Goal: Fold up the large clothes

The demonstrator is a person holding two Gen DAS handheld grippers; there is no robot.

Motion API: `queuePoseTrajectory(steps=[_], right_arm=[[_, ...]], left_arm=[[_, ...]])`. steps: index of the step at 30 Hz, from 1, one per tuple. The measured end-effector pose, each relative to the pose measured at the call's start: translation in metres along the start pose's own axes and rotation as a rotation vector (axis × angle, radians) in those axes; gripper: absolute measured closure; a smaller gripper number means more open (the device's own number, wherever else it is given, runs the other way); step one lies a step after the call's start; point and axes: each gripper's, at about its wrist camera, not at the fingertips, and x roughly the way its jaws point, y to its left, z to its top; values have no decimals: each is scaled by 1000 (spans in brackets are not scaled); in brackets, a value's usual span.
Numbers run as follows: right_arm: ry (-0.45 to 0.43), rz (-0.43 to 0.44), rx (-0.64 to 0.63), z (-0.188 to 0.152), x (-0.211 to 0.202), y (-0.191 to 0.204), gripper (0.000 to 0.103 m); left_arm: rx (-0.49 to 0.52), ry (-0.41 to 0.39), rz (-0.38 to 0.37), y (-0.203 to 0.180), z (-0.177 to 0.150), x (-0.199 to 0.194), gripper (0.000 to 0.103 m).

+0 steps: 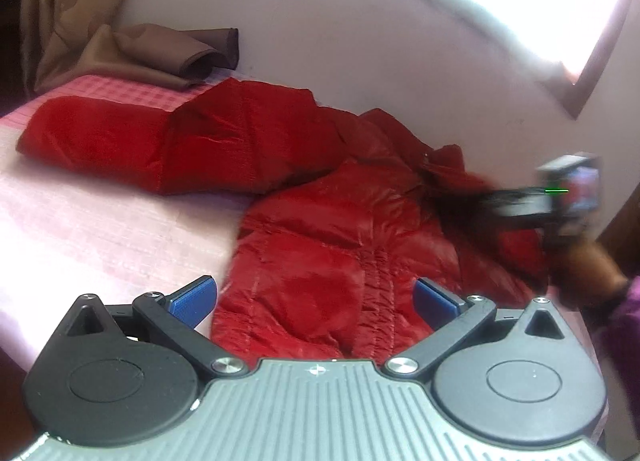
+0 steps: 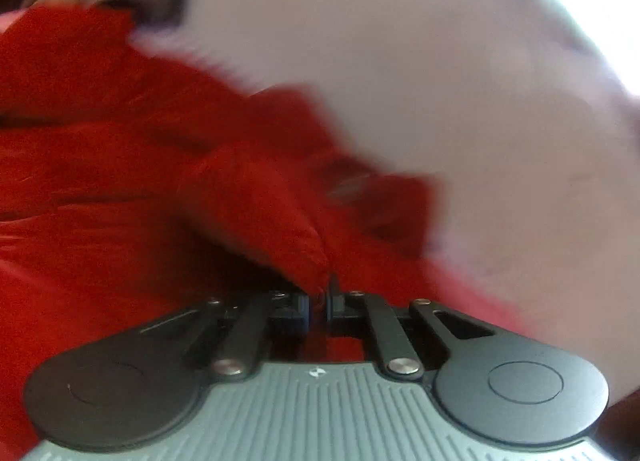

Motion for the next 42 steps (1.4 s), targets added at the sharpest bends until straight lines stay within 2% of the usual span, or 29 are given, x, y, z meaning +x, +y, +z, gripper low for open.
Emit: queuePoseTrajectory(steps=[1,4,7,9,10,12,13,15,16,19,22,26,27,32,34,35,39,42], right_arm=[[-28,-38,48,-8,-17,-30,97],[-38,-202,171,-51,-68,-130,96],[39,-364,279,-107,-100,-219,96],[113,-388,396,-152,-111,-274,88],[154,-389,479,-180,-114,-299,81],[263,-399,596,-222,-115,-329,33],[282,-393,668,-242,-121,-337,30],[217,-333,813,-278,-146,-335,29],[187,-269,875,-290,-158,-324,29],[48,-29,976,-314,-196,-272,29],[-11,187,1022,-324,-224,-209,27],[2,335,1037,-335,-248,-139,23],[8,358,1037,-328,-247,-125,23],[32,469,1018,-325,-262,-88,20],[34,519,986,-320,-262,-73,54],[45,523,972,-317,-264,-65,61],[27,477,913,-301,-257,-56,78],[24,446,874,-296,-258,-53,84]], left_arm=[[-12,-10,1,-21,-14,-26,0],[0,-28,16,-33,-20,-33,0],[10,-26,21,-45,-24,-33,0],[16,-18,25,-56,-26,-34,0],[21,-18,21,-61,-28,-37,0],[40,-26,25,-76,-31,-43,0],[55,-31,27,-83,-32,-46,0],[86,-30,35,-94,-36,-50,0],[95,-23,39,-99,-38,-51,0],[103,-5,51,-109,-44,-53,0],[87,7,49,-113,-48,-54,0],[99,21,59,-115,-58,-56,0],[105,20,66,-114,-60,-57,0],[106,9,106,-105,-68,-67,0],[98,6,131,-97,-72,-70,0],[94,0,146,-93,-75,-72,0],[110,0,214,-80,-81,-75,0],[140,-14,253,-79,-82,-79,0]])
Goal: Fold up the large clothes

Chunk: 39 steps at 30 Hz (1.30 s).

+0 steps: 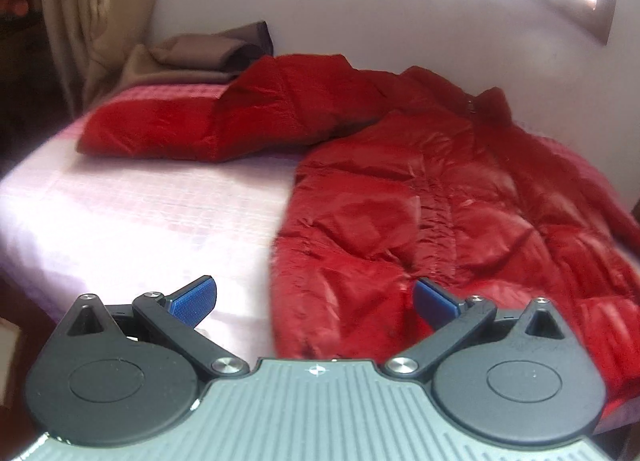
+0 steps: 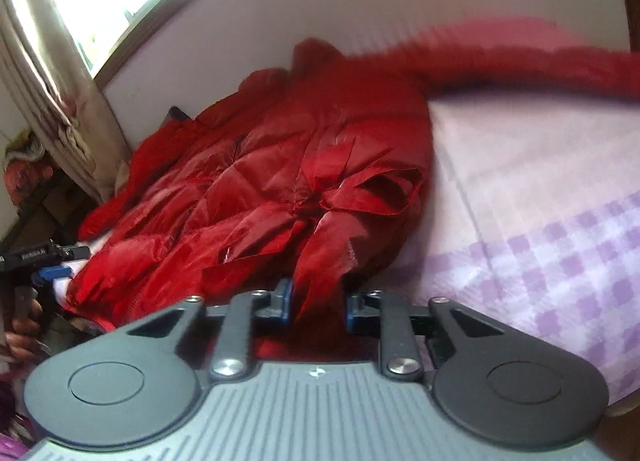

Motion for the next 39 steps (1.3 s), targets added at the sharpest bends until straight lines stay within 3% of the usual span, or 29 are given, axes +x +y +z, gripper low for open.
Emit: queuePoseTrajectory(steps=[4,14,19,23,25,26,27,29,32,37,39], right_arm=[[-4,-53,-63,-3,-1,9,87],[26,-135,-129,5,-5,10,92],[11,-104,11,14,-12,1,77],[-72,-149,55,24,-28,3,63],[-110,-166,53,32,-32,12,43],[-133,-173,51,37,-32,19,23],[-145,-181,45,41,-31,24,14],[-160,-188,19,50,-22,38,13],[-138,-222,-23,62,1,57,4],[-113,-299,-89,77,42,89,4],[-135,-293,-116,80,48,98,4]], left_arm=[[39,-8,32,1,-4,-3,0],[65,5,-15,-4,-2,-11,0],[88,2,-11,-14,2,-7,0],[99,-1,-6,-21,5,-4,0],[106,-6,-4,-25,6,-3,0],[111,-9,-5,-26,7,-4,0],[113,-13,-4,-29,8,-3,0],[115,-16,-8,-33,11,-2,0],[124,-25,-13,-41,17,0,0],[147,-56,-17,-52,27,3,0],[157,-71,-14,-57,31,4,0]])
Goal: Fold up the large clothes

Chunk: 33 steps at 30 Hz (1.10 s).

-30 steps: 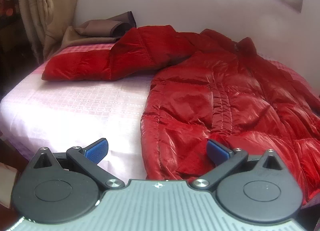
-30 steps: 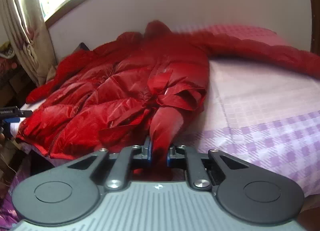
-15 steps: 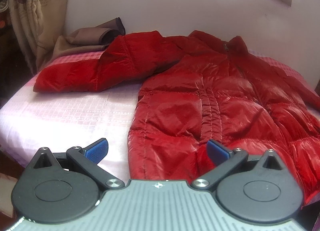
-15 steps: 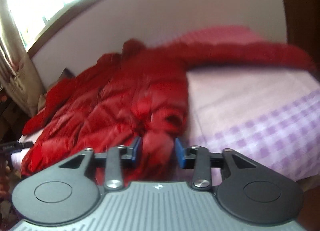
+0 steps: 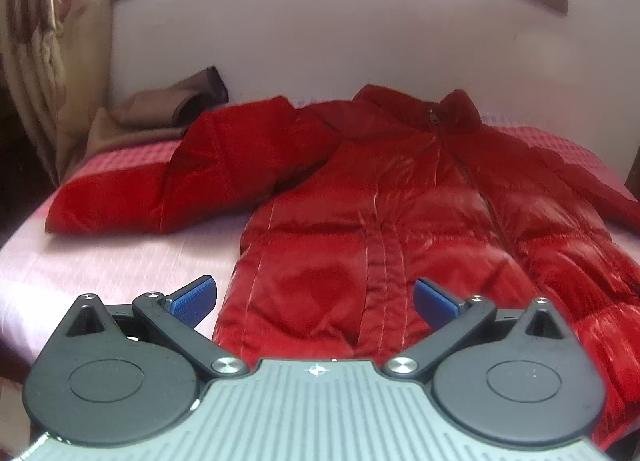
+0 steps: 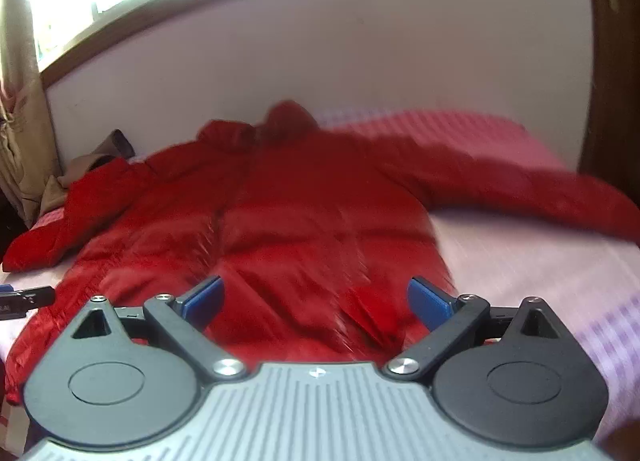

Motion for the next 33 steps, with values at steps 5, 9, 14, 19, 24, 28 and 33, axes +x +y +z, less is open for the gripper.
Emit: queuePoseTrajectory(steps=[5,9,14,19,24,28,33], right_arm=[[-106,126,-4,9,0,13,4],[-71,236,166,6,14,-8,4],[-37,296,428,9,31,-81,4],[-146,114,684,2,30,-188,5],[-198,-40,985,-18,33,-299,22],[-226,-52,1164,-36,38,-354,22],[-261,-40,1202,-29,53,-377,24]], left_arm=[[-5,0,-7,-5,9,9,0],[1,6,-26,-12,17,17,0],[23,-33,-54,-26,32,29,0],[33,-72,-35,-37,46,60,0],[35,-64,19,-37,43,93,0],[1,16,10,-29,33,115,0],[-41,-2,0,-24,23,121,0]])
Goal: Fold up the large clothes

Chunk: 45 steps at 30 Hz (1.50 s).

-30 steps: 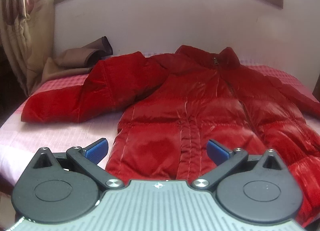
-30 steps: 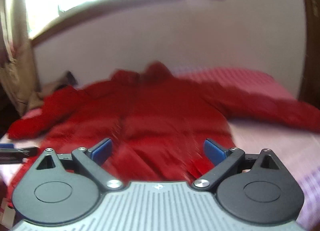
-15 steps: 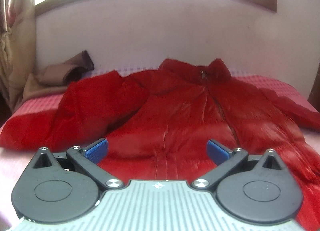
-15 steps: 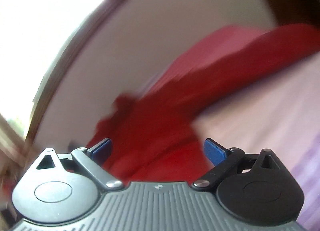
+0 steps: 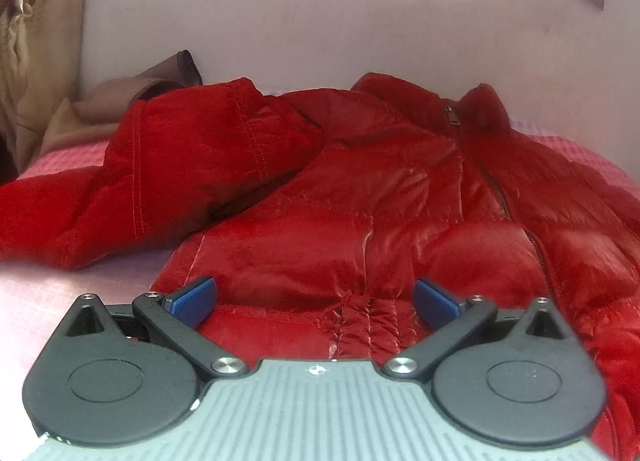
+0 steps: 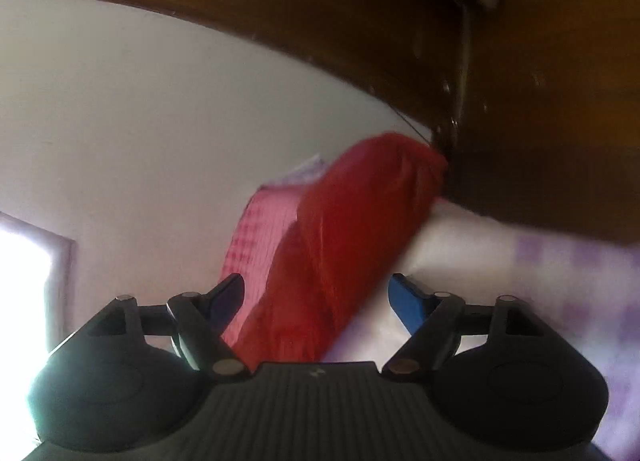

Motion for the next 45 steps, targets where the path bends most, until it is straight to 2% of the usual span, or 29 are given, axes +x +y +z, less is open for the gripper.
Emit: queuePoseTrajectory(steps=[4,5,6,7,8,9,12,14,16,19,23,27,30,34,38,41,45], right_arm=[[-35,-33,0,4,14,7,25],[-32,-55,-21,10,16,10,32],[-33,-79,-39,9,16,12,48],[-33,-101,-39,8,20,12,59],[-23,-115,-34,9,24,10,79],[-7,-125,-38,10,29,9,89],[3,-147,-104,17,40,11,96],[-9,-123,-150,13,35,28,97],[-21,-34,-193,6,24,58,97],[27,112,-295,-24,18,122,97],[135,301,-456,-97,21,212,97],[263,410,-572,-184,42,271,97],[358,436,-636,-249,63,290,97],[462,418,-735,-322,87,293,97],[523,346,-984,-395,93,285,97],[549,282,-1158,-433,103,271,97],[544,234,-1360,-465,101,257,95]], left_arm=[[7,-8,2,-1,-5,2,0],[0,-7,-3,0,-5,2,0],[-10,-3,-11,2,-5,3,0],[-18,2,-19,2,-3,7,0],[-27,4,-27,4,-3,8,0],[-35,6,-35,5,-3,9,0],[-56,10,-57,9,-3,10,0],[-72,6,-69,13,-4,11,0],[-86,2,-81,14,-4,10,0],[-117,-2,-102,18,-5,10,0],[-149,-5,-124,23,-6,10,0],[-159,-7,-133,25,-6,10,0],[-169,-9,-143,28,-6,10,0],[-194,-13,-162,32,-7,9,0],[-213,-18,-176,34,-7,8,0],[-226,-22,-185,36,-8,8,0],[-234,-24,-189,37,-7,7,0]])
